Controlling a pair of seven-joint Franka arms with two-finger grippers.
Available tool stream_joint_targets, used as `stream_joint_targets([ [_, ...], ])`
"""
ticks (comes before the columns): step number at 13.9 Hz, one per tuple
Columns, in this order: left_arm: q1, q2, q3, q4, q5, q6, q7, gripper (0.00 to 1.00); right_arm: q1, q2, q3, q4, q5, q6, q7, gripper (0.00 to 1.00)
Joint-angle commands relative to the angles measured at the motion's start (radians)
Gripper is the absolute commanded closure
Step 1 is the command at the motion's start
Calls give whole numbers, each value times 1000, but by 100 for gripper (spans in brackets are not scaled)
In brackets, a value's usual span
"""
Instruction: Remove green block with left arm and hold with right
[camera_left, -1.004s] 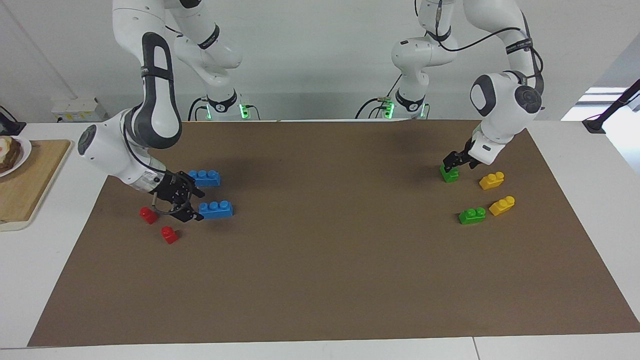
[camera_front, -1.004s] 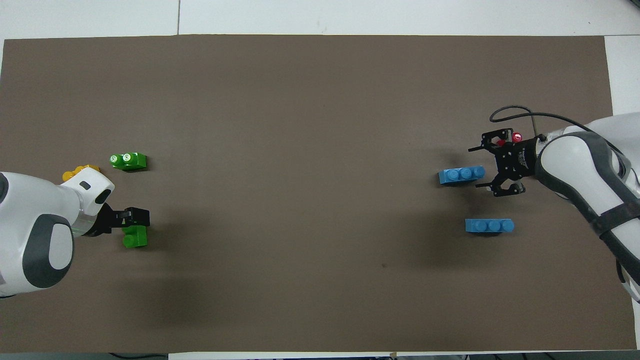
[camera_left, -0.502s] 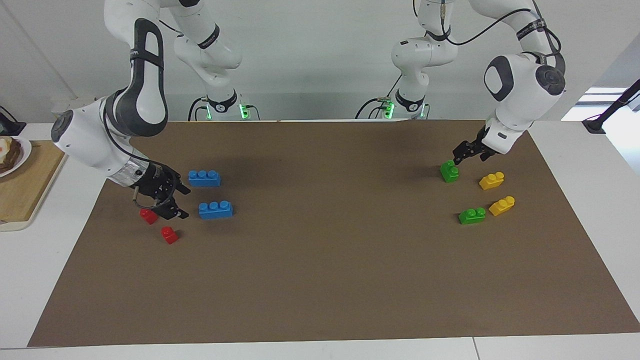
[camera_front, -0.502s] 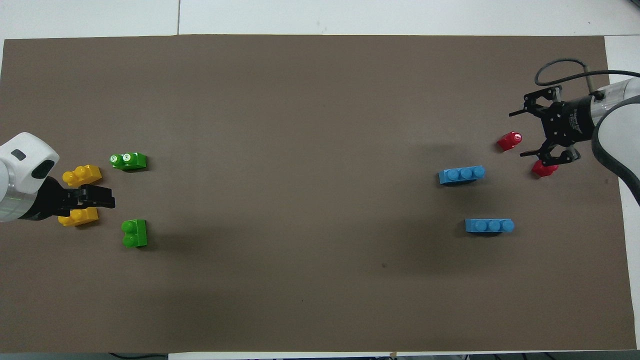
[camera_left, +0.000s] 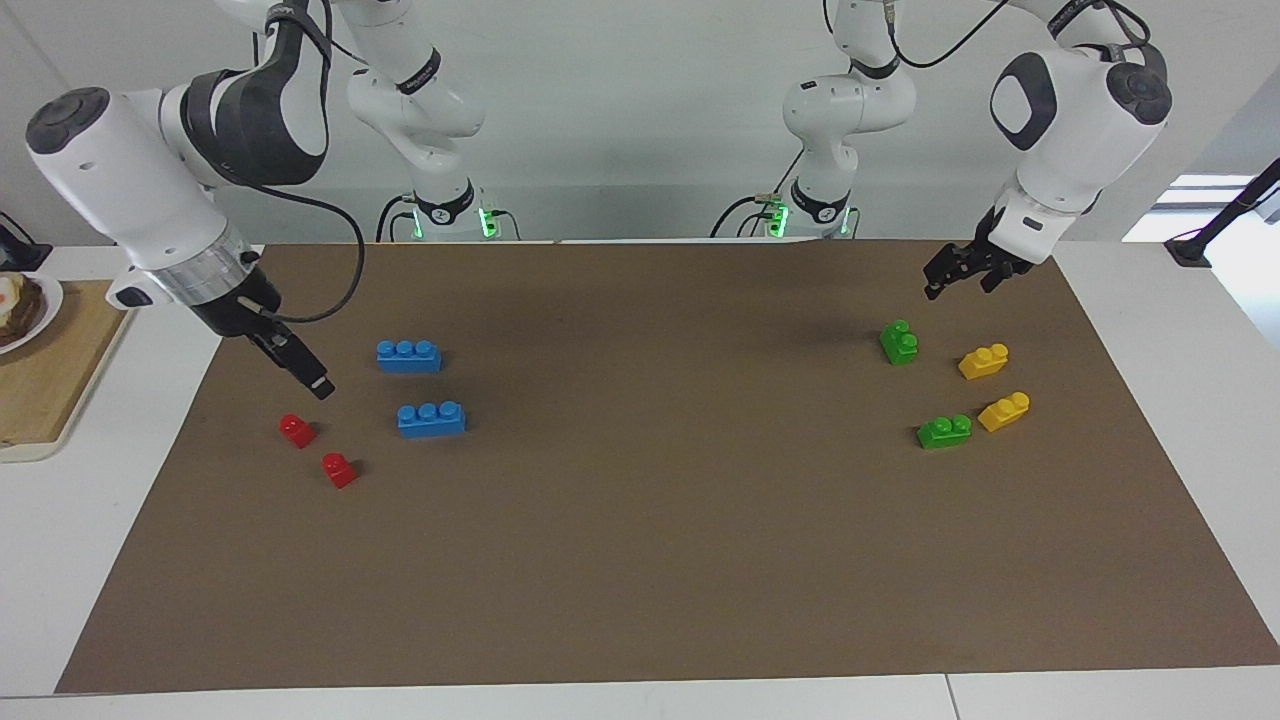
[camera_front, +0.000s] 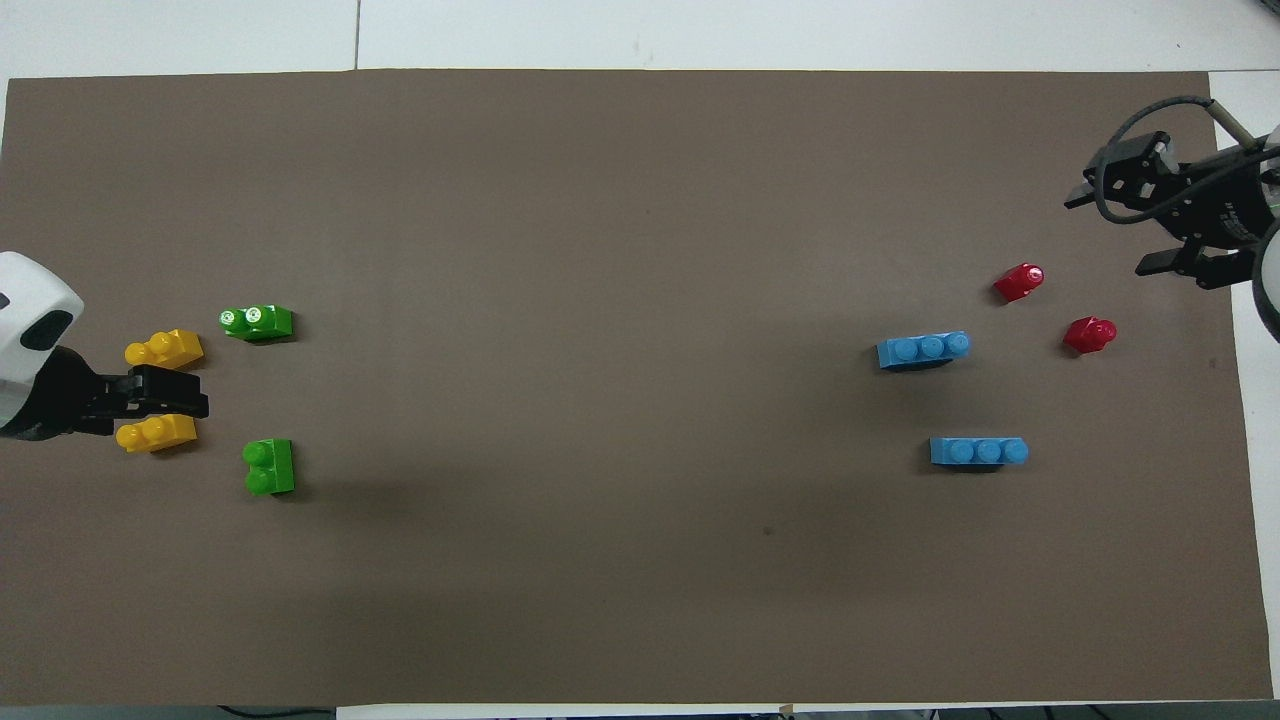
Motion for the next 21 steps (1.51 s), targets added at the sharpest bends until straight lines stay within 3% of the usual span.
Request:
stream_joint_targets([
  [1,-8,106,-4,167,20,-103,-15,0,-6,-46,5,5,-54,-74,-212,0],
  [6,-71,97,4,199,68,-123,-14,0,-3,-95,5,7,-64,-165,-459,0],
  [11,-76,109,5,231,60,-123,-12,0,14,-118,6,7,-113,-202,-485,0],
  [15,-119,129,73,249,57,-108,-11,0,14,-125,6,11,-120,-209,-490,0],
  [19,-117,131,59,257,69,-138,-15,0,16,-125,8,14,-119,-205,-490,0],
  [21,-117,123,59,259,69,-145,-14,0,74,-122,-18,20,-122,-208,-491,0],
])
